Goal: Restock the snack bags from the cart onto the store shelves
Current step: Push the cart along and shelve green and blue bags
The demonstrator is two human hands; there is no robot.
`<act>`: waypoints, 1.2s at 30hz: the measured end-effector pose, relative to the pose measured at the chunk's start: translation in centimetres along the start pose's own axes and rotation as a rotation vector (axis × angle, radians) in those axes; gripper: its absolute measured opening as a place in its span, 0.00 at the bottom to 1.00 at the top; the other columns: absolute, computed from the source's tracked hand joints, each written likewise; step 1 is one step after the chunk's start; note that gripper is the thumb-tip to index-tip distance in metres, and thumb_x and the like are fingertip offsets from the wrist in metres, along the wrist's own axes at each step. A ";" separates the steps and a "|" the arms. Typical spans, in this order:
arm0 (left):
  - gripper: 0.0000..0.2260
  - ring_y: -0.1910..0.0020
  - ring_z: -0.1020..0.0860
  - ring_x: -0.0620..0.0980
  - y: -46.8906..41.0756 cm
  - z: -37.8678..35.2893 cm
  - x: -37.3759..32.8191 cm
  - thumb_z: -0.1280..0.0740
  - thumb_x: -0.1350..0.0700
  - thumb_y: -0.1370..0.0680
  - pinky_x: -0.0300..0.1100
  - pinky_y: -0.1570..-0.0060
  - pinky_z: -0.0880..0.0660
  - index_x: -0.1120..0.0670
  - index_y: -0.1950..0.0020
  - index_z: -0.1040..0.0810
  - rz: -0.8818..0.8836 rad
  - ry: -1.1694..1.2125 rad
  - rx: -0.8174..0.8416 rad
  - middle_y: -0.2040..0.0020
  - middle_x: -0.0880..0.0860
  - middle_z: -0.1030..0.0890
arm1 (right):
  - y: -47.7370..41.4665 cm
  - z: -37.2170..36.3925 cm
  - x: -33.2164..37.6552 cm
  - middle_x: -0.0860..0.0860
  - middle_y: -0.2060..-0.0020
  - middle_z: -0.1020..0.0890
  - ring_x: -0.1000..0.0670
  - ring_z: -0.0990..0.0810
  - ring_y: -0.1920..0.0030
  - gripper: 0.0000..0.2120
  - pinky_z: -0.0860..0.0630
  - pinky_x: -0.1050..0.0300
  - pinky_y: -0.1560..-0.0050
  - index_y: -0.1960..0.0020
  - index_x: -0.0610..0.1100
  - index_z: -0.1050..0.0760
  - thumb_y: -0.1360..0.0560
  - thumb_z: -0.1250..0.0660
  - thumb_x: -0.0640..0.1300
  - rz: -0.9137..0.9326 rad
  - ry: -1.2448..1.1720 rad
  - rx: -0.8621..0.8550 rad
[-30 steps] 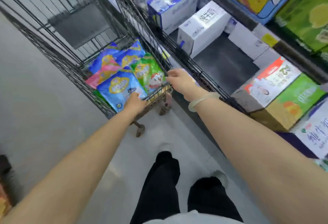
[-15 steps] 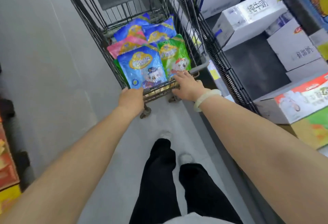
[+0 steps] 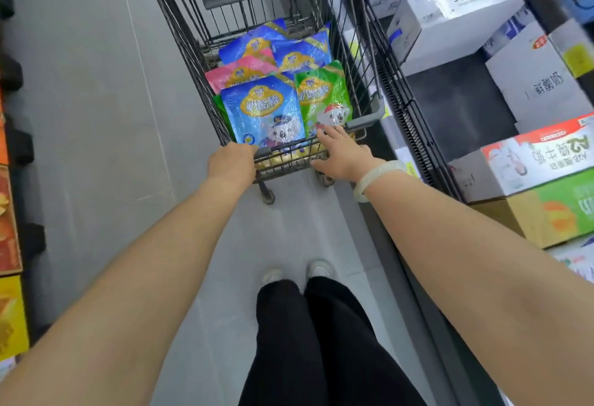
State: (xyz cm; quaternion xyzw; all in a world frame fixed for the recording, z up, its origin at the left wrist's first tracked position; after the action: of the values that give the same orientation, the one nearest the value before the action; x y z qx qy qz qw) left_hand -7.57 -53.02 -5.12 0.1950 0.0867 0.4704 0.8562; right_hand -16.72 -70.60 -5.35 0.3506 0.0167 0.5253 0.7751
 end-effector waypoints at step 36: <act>0.11 0.45 0.24 0.60 48.7 -21.4 -13.7 0.37 0.61 0.24 0.42 0.60 0.34 0.52 0.45 0.20 -0.289 -0.102 0.049 0.49 0.58 0.20 | 48.8 -31.8 -8.6 0.54 0.22 0.59 0.47 0.57 0.22 0.37 0.61 0.31 0.29 0.23 0.52 0.56 0.24 0.40 0.58 -0.263 -0.022 0.032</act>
State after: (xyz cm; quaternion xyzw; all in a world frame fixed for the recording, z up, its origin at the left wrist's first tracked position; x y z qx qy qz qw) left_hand -59.67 -35.66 -4.78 0.2248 0.0818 0.3295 0.9134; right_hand -72.27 -51.15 -4.89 0.3633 0.0625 0.4150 0.8318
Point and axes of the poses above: each hand's wrist, its own y-axis away from the middle knuckle, its own z-axis out of the back of the hand, x = y × z, the point moved 2 cm from there along -y, towards the middle knuckle
